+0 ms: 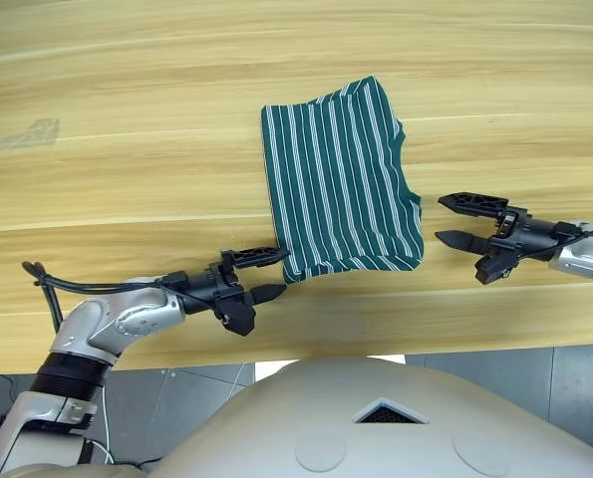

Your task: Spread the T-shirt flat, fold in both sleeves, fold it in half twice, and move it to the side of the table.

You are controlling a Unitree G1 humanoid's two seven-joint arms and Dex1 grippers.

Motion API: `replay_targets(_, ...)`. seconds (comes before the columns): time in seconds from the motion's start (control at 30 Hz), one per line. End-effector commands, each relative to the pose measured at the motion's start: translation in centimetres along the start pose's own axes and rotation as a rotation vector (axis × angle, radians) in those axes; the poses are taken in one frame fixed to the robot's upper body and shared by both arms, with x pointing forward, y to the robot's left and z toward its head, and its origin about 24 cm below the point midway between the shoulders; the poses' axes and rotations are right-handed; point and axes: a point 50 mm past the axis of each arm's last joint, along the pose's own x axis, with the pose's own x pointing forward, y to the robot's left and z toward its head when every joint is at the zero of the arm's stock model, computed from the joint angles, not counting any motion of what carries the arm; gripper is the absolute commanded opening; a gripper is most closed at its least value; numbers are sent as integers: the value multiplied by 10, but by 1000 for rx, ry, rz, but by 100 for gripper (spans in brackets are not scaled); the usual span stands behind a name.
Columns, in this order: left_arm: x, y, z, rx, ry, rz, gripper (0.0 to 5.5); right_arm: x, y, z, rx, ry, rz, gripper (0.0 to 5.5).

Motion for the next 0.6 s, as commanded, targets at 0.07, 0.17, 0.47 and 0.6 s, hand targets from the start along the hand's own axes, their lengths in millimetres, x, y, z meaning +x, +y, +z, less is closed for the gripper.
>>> replay_targets(0.07, -11, -5, -25, 7, 91, -96, 427, 15, 30, 26, 107, -122, 168, 540)
replay_targets(0.17, -13, -7, -31, 11, 94, -114, 427, 20, 31, 30, 127, -146, 173, 540)
replay_targets(0.47, -15, -22, -32, 67, 52, -258, 427, 30, 28, 32, 169, -187, 191, 540)
replay_targets(0.6, -10, -29, -28, 81, 17, -302, 427, 33, 28, 34, 179, -199, 194, 540)
